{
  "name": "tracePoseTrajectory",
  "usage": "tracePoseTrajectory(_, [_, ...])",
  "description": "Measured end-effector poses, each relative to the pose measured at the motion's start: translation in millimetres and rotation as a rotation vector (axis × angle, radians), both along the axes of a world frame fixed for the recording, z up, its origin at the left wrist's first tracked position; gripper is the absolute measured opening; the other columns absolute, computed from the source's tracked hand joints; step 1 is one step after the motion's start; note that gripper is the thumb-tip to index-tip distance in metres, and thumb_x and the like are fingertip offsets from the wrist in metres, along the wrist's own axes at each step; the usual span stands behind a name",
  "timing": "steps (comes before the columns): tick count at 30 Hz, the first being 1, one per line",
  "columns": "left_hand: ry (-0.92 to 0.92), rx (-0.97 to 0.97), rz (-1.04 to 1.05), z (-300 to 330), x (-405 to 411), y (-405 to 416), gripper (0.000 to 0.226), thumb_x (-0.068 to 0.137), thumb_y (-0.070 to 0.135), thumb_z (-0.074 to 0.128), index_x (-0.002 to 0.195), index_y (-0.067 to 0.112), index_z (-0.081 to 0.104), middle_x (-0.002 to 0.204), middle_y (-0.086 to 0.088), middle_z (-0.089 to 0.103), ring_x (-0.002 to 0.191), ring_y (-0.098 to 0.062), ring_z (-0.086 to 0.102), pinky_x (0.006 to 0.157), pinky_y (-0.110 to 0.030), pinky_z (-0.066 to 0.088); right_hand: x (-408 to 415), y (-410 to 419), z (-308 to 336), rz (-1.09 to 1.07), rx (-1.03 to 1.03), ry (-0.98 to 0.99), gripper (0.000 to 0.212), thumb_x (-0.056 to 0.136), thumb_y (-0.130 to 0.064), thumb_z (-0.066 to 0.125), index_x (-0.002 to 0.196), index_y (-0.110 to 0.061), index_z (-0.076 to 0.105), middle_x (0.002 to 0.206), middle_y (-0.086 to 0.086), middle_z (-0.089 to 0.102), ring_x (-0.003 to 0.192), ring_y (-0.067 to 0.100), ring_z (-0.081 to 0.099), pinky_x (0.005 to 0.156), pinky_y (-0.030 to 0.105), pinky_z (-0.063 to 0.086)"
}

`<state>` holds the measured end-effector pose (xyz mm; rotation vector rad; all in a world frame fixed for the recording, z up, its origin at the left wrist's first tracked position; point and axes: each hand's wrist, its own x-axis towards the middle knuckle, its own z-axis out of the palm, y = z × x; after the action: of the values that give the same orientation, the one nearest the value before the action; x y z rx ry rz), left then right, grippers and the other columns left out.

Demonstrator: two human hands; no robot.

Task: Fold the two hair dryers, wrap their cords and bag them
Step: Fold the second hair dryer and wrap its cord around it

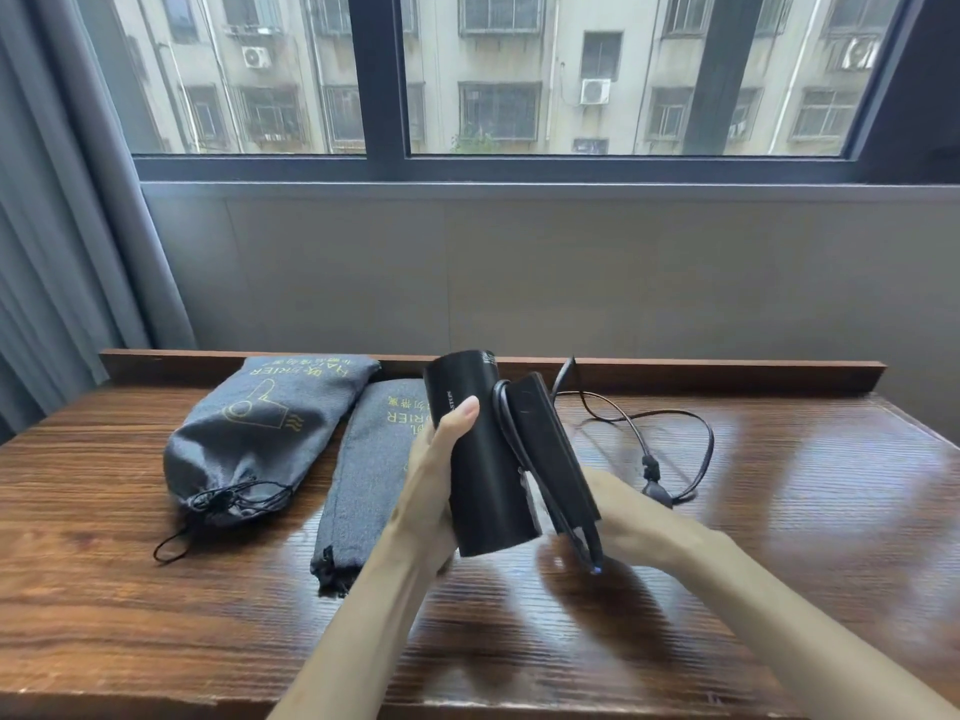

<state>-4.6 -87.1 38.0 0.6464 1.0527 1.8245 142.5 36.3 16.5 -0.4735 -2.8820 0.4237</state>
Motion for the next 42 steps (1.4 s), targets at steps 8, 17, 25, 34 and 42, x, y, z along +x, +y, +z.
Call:
tracePoseTrajectory(8, [-0.089, 0.071, 0.085, 16, -31, -8, 0.045, 0.081, 0.045, 0.061, 0.110, 0.011, 0.068, 0.101, -0.014, 0.072, 0.087, -0.026, 0.071, 0.073, -0.042, 0.060, 37, -19, -14, -0.122, 0.029, -0.035, 0.027, 0.100, -0.046, 0.026, 0.087, -0.024, 0.034, 0.081, -0.009, 0.056, 0.078, 0.020, 0.056, 0.072, 0.039, 0.043])
tracePoseTrajectory(17, [-0.047, 0.139, 0.132, 20, -41, -15, 0.045, 0.087, 0.039, 0.055, 0.116, 0.004, 0.061, 0.088, -0.011, 0.070, 0.066, -0.019, 0.069, 0.054, -0.031, 0.056, 80, -26, -12, -0.203, 0.143, -0.082, 0.064, 0.073, -0.077, -0.018, 0.073, -0.029, 0.025, 0.073, -0.013, 0.041, 0.076, 0.008, 0.045, 0.071, 0.028, 0.040])
tracePoseTrajectory(25, [-0.065, 0.119, 0.249, 15, -28, -5, 0.056, 0.084, 0.031, 0.069, 0.128, 0.001, 0.051, 0.095, -0.017, 0.066, 0.074, -0.028, 0.067, 0.063, -0.048, 0.058, 85, -56, 12, -0.062, 0.097, -0.020, 0.054, 0.083, -0.077, 0.000, 0.071, -0.030, 0.024, 0.062, -0.012, 0.039, 0.058, 0.001, 0.037, 0.063, 0.022, 0.033])
tracePoseTrajectory(34, [-0.064, 0.086, 0.210, 6, -21, -1, 0.059, 0.079, 0.037, 0.076, 0.125, 0.006, 0.055, 0.127, -0.034, 0.056, 0.113, -0.054, 0.054, 0.089, -0.079, 0.036, 74, -66, 56, 0.126, 0.340, 0.232, 0.029, 0.098, -0.043, 0.043, 0.073, -0.029, 0.043, 0.064, -0.017, 0.033, 0.058, 0.002, 0.027, 0.052, 0.015, 0.024])
tracePoseTrajectory(42, [0.247, 0.017, 0.125, 0, -2, 3, 0.051, 0.076, 0.035, 0.077, 0.117, 0.010, 0.058, 0.113, -0.025, 0.065, 0.098, -0.043, 0.066, 0.078, -0.053, 0.057, 17, -43, 113, 0.204, 0.077, 0.228, 0.027, 0.084, -0.046, 0.063, 0.076, -0.021, 0.070, 0.068, -0.008, 0.063, 0.061, 0.010, 0.056, 0.057, 0.024, 0.045])
